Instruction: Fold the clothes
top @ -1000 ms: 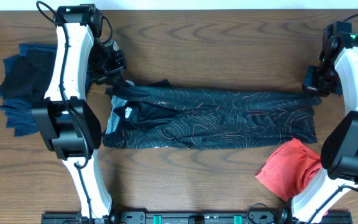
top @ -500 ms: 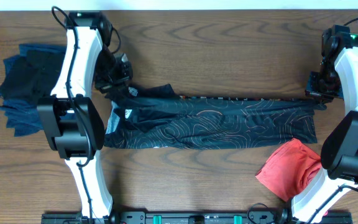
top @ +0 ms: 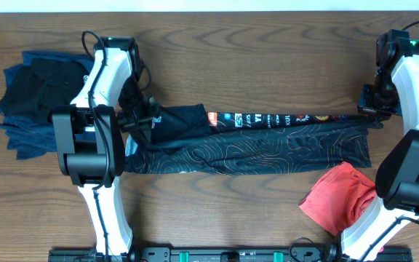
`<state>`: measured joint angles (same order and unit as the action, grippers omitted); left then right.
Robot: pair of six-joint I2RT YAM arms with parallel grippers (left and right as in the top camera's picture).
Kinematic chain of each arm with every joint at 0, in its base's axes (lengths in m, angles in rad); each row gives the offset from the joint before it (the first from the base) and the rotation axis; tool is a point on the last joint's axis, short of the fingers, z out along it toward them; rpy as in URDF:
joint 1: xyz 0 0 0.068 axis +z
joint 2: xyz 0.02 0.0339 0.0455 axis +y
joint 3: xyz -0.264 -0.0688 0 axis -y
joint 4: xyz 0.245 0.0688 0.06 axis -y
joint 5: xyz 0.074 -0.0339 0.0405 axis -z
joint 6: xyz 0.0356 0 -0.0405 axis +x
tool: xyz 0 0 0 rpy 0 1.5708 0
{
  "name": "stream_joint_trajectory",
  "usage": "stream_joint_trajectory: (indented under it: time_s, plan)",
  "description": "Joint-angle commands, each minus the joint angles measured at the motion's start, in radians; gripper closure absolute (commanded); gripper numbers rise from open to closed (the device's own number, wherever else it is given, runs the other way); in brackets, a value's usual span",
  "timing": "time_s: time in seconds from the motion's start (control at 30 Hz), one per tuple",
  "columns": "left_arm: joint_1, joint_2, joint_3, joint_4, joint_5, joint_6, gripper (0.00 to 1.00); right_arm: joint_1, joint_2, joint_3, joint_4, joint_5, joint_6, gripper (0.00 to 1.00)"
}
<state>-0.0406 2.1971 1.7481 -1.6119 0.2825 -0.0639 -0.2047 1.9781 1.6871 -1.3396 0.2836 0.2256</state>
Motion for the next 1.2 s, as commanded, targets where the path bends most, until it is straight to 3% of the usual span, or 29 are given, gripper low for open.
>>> stream_joint_trajectory:
  time_s: [0.0,0.13,0.23,0.27,0.4,0.43,0.53,0.73,0.97,1.17]
  plan:
    - [0.003,-0.015,-0.046,-0.066,-0.060,-0.012,0.94,-0.013,-0.010,-0.002,0.000,0.031,-0.006,0.99]
    - [0.003,-0.015,-0.072,-0.051,-0.060,-0.012,0.94,-0.012,-0.010,-0.002,0.000,0.024,-0.006,0.96]
    - [0.003,-0.015,-0.074,-0.059,-0.060,-0.012,0.94,-0.011,-0.010,-0.002,0.000,0.023,-0.006,0.72]
    - [0.003,-0.015,-0.074,-0.061,-0.060,-0.012,0.94,-0.011,-0.010,-0.002,-0.001,0.023,-0.006,0.70]
    - [0.003,-0.015,-0.074,-0.080,-0.060,-0.012,0.66,-0.012,-0.010,-0.002,-0.020,0.023,-0.008,0.70]
    - [0.003,-0.015,-0.074,-0.080,-0.060,-0.012,0.54,-0.012,-0.010,-0.002,-0.027,0.023,-0.018,0.70]
    - [0.003,-0.015,-0.074,-0.080,-0.060,-0.012,0.37,-0.012,-0.010,-0.002,-0.043,0.024,-0.026,0.68]
    - [0.003,-0.015,-0.066,-0.054,-0.046,-0.012,0.36,-0.013,-0.010,-0.002,-0.047,0.021,-0.025,0.65]
    - [-0.028,-0.033,-0.037,0.132,0.130,-0.001,0.37,-0.013,-0.010,-0.002,-0.032,-0.061,-0.025,0.65]
    - [-0.138,-0.047,-0.037,0.332,0.126,0.003,0.36,-0.012,-0.010,-0.002,-0.031,-0.109,-0.025,0.50]
